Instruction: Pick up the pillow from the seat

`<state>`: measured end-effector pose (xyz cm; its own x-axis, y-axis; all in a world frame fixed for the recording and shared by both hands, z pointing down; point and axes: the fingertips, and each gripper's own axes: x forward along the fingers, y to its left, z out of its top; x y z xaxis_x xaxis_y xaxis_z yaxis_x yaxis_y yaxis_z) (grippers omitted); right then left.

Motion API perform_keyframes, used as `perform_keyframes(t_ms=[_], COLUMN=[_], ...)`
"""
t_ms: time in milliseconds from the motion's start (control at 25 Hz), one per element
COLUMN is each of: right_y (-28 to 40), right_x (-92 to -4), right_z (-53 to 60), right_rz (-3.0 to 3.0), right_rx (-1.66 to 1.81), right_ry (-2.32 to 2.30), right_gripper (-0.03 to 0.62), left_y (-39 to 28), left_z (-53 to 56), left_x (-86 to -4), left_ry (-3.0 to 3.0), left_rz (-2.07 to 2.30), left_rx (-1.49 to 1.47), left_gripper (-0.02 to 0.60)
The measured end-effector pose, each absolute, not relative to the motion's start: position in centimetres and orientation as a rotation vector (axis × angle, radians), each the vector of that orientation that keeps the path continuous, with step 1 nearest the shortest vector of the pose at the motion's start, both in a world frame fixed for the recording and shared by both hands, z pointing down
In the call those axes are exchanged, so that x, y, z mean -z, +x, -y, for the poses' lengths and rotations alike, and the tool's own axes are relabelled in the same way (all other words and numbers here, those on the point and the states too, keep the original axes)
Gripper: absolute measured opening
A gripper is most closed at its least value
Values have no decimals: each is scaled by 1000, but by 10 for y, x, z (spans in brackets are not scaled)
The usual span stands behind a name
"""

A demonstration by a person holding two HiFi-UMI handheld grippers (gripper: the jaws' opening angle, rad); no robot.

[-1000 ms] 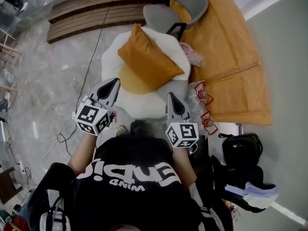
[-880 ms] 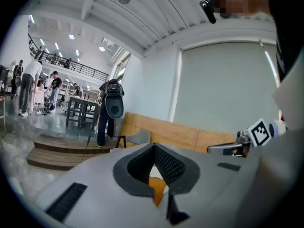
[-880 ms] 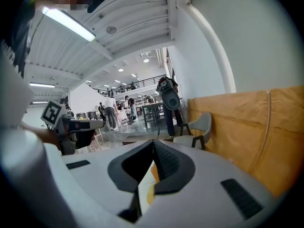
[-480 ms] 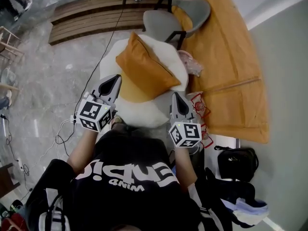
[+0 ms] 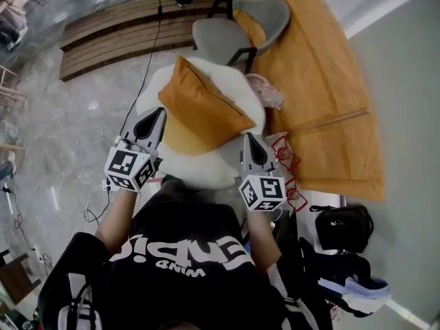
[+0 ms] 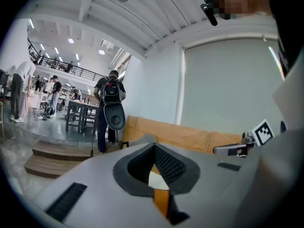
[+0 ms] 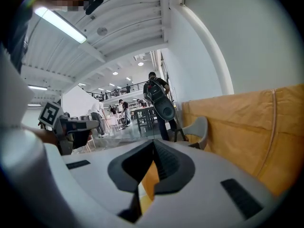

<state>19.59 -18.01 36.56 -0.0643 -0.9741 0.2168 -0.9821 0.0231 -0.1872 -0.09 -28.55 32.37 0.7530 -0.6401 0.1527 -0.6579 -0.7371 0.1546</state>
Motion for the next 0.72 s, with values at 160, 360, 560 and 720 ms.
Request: perform_keyframes(t_ms=[160,360,560,720], right_y=[196,188,190,184], right_x=[-382,-418,-469,-509], right_z=[198,212,236,250], right_rz=[2210,2134,2052,2006], right_rx=[-480,-562,-653,-720], right_ry=[2141,2131,2139,2138], right_gripper=[21,21,21,21], left_y=[4,2,7,10], left_z=[310,333,371,395], left_x=[-342,-385,-439,-481], left_ry=[2739,2707,2708,2664], left_rz=[986,920,896,883], left_rx=[-147,-239,-316,-326], left_gripper=[8,8,8,8])
